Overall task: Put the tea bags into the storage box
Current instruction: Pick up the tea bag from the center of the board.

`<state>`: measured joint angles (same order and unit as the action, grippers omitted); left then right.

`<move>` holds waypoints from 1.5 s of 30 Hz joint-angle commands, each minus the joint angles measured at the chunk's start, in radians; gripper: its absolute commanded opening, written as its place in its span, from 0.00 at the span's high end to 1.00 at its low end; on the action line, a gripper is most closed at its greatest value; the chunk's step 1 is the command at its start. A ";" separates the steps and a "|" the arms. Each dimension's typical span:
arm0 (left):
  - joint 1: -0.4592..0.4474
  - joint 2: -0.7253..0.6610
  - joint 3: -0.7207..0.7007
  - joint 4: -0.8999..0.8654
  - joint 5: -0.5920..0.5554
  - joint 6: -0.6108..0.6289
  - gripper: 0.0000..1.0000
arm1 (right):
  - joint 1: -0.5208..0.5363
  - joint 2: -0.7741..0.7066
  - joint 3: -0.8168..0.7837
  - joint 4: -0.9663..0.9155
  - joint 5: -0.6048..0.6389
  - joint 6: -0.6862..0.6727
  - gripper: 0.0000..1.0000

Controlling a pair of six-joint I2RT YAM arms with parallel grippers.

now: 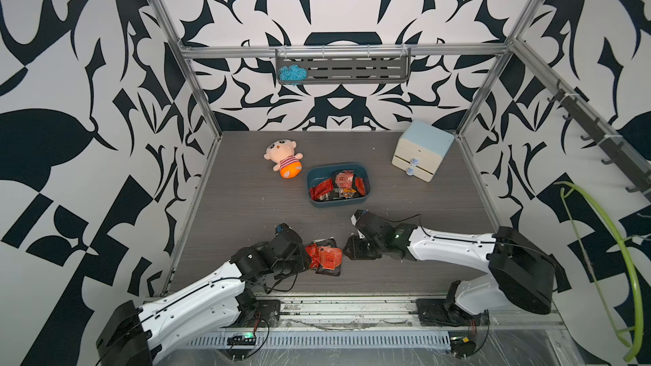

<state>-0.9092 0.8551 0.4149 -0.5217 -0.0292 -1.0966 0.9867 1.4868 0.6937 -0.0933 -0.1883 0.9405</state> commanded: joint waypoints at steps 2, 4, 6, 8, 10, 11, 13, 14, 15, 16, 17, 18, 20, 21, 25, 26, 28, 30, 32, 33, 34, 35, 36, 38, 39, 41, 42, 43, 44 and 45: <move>-0.020 0.072 0.039 0.048 -0.007 0.004 0.47 | 0.049 0.051 0.003 0.153 -0.018 0.088 0.59; -0.023 0.088 0.040 0.058 -0.014 0.001 0.47 | 0.070 0.076 0.016 0.153 -0.014 0.094 0.60; -0.025 0.090 0.030 0.081 -0.015 -0.007 0.47 | 0.082 0.085 0.018 0.153 -0.003 0.103 0.61; -0.025 0.092 0.020 0.098 -0.016 -0.012 0.47 | 0.084 0.083 0.012 0.158 0.007 0.109 0.63; -0.025 0.090 0.015 0.098 -0.021 -0.018 0.49 | 0.084 0.076 0.012 0.151 0.015 0.106 0.65; -0.025 0.089 0.013 0.098 -0.023 -0.021 0.50 | 0.083 0.072 0.012 0.144 0.019 0.104 0.66; -0.025 0.083 0.007 0.100 -0.029 -0.026 0.51 | 0.084 0.065 0.015 0.131 0.027 0.099 0.70; -0.026 0.082 0.005 0.100 -0.032 -0.028 0.51 | 0.084 0.062 0.016 0.125 0.030 0.097 0.71; -0.025 0.081 0.004 0.100 -0.032 -0.029 0.51 | 0.084 0.060 0.019 0.121 0.029 0.094 0.72; -0.025 0.081 0.003 0.100 -0.032 -0.029 0.51 | 0.084 0.058 0.022 0.115 0.031 0.091 0.74; -0.025 0.083 0.004 0.100 -0.033 -0.029 0.52 | 0.083 0.057 0.026 0.110 0.033 0.090 0.76; -0.025 0.084 0.003 0.101 -0.034 -0.031 0.52 | 0.083 0.055 0.028 0.108 0.033 0.089 0.77; -0.025 0.086 0.001 0.101 -0.037 -0.034 0.52 | 0.084 0.050 0.037 0.105 0.032 0.090 0.79; -0.025 0.089 0.001 0.101 -0.038 -0.034 0.53 | 0.084 0.047 0.042 0.103 0.029 0.088 0.81; -0.025 0.103 0.000 0.101 -0.043 -0.037 0.54 | 0.084 0.033 0.053 0.086 0.035 0.083 0.84; -0.025 0.106 0.000 0.101 -0.045 -0.037 0.54 | 0.084 0.029 0.055 0.085 0.035 0.083 0.85; -0.025 0.113 0.003 0.103 -0.046 -0.037 0.54 | 0.084 0.023 0.061 0.081 0.035 0.083 0.85; -0.025 0.118 0.004 0.107 -0.049 -0.037 0.54 | 0.084 0.018 0.067 0.076 0.033 0.081 0.85; -0.025 0.124 0.001 0.114 -0.049 -0.037 0.54 | 0.085 0.013 0.076 0.071 0.033 0.077 0.85; -0.025 0.128 0.001 0.118 -0.050 -0.036 0.55 | 0.085 0.013 0.080 0.064 0.034 0.075 0.85; -0.025 0.134 0.001 0.121 -0.051 -0.036 0.55 | 0.085 0.013 0.083 0.062 0.035 0.074 0.85; -0.025 0.138 0.000 0.121 -0.053 -0.036 0.55 | 0.086 0.016 0.087 0.062 0.033 0.073 0.84; -0.026 0.146 0.001 0.123 -0.052 -0.036 0.55 | 0.086 0.017 0.089 0.063 0.030 0.073 0.84; -0.025 0.158 0.004 0.124 -0.051 -0.035 0.55 | 0.085 0.026 0.096 0.068 0.027 0.073 0.83; -0.025 0.160 0.005 0.125 -0.051 -0.034 0.55 | 0.085 0.035 0.100 0.074 0.023 0.073 0.82; -0.025 0.166 0.007 0.128 -0.051 -0.033 0.55 | 0.087 0.050 0.108 0.082 0.015 0.073 0.82; -0.025 0.167 0.005 0.130 -0.051 -0.032 0.55 | 0.087 0.060 0.113 0.088 0.010 0.074 0.81; -0.025 0.168 0.004 0.133 -0.051 -0.032 0.55 | 0.086 0.068 0.115 0.092 0.007 0.075 0.81; -0.025 0.169 0.002 0.134 -0.049 -0.032 0.55 | 0.089 0.075 0.119 0.098 0.003 0.075 0.81; -0.025 0.169 0.000 0.133 -0.049 -0.033 0.55 | 0.088 0.081 0.125 0.102 -0.002 0.075 0.81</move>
<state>-0.9318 1.0203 0.4240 -0.3916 -0.0677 -1.1301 1.0687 1.5593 0.7780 -0.0151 -0.1783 1.0241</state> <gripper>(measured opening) 0.450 0.187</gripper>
